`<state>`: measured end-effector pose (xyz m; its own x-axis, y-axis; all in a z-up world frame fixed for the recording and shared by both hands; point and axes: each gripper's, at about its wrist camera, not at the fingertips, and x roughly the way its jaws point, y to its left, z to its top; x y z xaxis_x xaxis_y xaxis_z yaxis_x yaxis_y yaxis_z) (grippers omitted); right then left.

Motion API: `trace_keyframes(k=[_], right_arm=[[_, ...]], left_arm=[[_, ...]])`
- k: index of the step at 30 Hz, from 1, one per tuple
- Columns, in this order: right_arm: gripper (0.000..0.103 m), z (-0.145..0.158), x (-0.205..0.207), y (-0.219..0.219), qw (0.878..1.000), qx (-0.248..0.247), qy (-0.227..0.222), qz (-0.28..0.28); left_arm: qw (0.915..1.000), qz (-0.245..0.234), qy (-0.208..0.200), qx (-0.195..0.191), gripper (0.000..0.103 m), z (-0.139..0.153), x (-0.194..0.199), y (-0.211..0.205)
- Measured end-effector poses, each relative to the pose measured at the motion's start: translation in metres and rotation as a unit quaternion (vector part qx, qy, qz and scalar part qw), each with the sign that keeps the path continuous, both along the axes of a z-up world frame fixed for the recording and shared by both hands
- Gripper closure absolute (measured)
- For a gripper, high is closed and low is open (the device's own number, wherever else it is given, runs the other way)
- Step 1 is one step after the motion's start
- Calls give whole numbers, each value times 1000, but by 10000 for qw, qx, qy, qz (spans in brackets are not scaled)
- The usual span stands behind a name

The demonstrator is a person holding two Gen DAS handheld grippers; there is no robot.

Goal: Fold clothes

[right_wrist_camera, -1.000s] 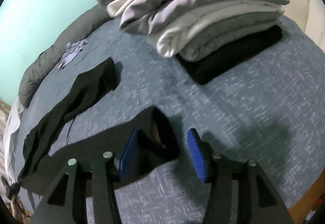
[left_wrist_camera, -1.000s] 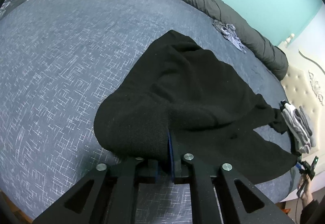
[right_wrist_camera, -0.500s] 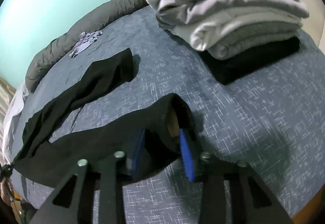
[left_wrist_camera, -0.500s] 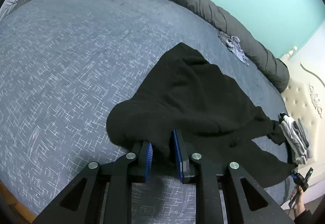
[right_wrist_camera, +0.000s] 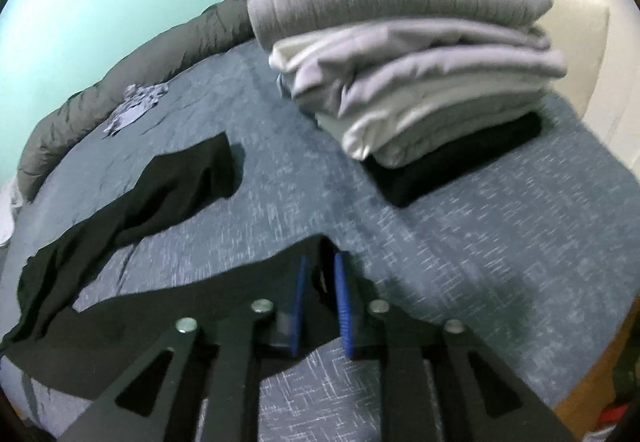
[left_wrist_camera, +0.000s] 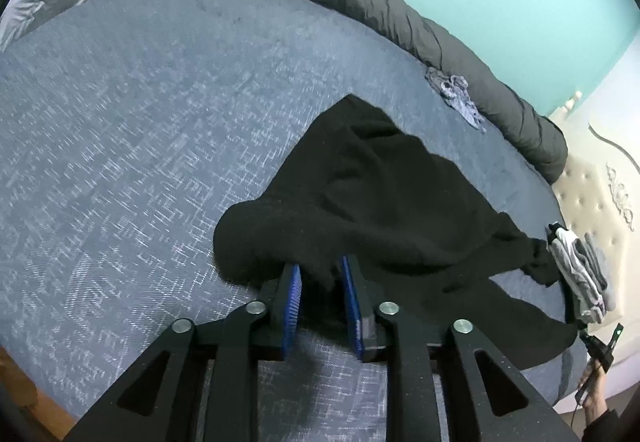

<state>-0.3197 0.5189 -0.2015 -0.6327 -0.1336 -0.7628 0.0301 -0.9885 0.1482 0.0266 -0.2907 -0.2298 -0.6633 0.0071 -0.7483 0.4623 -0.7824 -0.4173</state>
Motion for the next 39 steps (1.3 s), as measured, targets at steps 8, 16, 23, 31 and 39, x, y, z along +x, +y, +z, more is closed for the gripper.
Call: trace_keyframes(k=[8,16,23,31,39], right_arm=[[57,36,16,-91,9944,-326,356,939],[55,43,17,-225,9747,-1367,198,1756],[52,4,13,-335,9558,-2117,-242,2024],[52,-53,19,-388,9545,-2138,-412,2040],[51,-73,29,-395,9546,-2030,-460,2129]], left_arm=[[9998,123,77,-153,40,27,5,-12],[9997,-128,-154,-162,40,21,-47,-14],[9967,-485,-539,-357,40,5,-110,-11],[9930,-719,-761,-555,40,-23,-174,-13],[9885,-812,-960,-837,83,-41,-211,-16]])
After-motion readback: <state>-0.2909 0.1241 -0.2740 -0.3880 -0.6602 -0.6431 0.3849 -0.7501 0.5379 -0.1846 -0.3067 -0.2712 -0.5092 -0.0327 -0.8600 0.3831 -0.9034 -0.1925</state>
